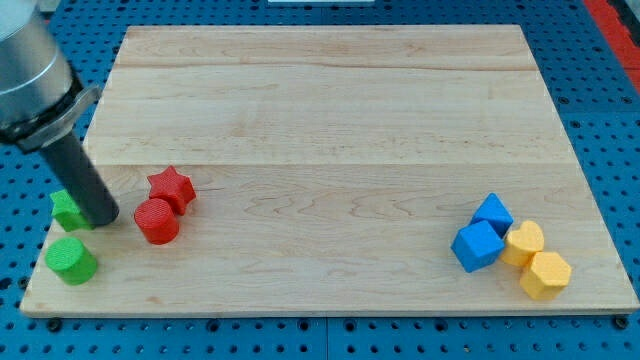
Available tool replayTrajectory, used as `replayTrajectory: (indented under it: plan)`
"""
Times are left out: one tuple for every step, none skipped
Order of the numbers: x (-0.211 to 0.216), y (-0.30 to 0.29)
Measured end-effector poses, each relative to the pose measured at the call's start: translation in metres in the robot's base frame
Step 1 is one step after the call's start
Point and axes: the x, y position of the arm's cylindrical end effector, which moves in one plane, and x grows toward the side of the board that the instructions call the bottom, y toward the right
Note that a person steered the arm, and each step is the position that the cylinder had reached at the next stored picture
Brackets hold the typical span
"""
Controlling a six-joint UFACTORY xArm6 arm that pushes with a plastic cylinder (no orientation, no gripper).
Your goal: Move the red star slightly up
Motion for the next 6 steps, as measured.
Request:
replayTrajectory:
  plan:
    - [0.044,0.034]
    - [0.044,0.071]
    - [-0.017,0.078]
    - [-0.069,0.078]
    - [-0.039,0.087]
    - [0.036,0.122]
